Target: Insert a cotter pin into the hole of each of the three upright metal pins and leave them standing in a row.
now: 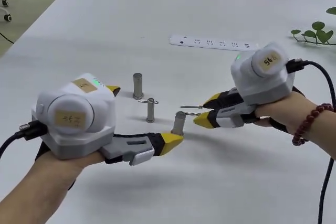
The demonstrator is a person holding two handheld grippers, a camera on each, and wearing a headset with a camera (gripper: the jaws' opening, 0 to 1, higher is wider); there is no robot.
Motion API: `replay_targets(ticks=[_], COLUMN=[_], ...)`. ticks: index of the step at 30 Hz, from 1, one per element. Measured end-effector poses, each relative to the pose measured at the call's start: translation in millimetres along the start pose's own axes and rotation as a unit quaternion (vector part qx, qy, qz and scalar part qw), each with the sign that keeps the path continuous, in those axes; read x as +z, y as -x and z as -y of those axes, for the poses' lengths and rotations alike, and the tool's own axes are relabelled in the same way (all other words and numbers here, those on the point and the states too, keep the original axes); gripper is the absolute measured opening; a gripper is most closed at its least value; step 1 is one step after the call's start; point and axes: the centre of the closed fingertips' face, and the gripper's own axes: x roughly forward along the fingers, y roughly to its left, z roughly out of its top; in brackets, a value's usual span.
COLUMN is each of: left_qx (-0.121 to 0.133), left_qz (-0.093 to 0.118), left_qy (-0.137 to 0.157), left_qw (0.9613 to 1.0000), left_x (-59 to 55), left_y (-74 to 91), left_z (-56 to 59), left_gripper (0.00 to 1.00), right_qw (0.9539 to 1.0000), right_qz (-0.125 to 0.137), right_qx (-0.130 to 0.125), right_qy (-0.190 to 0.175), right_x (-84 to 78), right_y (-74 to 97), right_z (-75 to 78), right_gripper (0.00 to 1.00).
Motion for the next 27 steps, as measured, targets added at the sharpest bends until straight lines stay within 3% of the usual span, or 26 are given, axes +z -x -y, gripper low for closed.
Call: replay_targets(ticks=[12, 27], left_qx=[-0.006, -0.006], left_qz=[-0.007, -0.011], left_qy=[-0.004, -0.003], left_qw=[0.9999, 0.9999], left_x=[-3.6, -4.6], left_y=[-1.2, -1.4], left_z=[2.4, 1.0], left_gripper=[0.95, 0.95], right_qw=[0.9971, 0.9947], right_qz=[-0.064, -0.092], right_qx=[0.005, 0.014], right_qy=[0.041, 0.043], right_x=[-10.8, -13.5], right_y=[-21.9, -34.8], right_z=[12.8, 17.0], right_gripper=[0.17, 0.07])
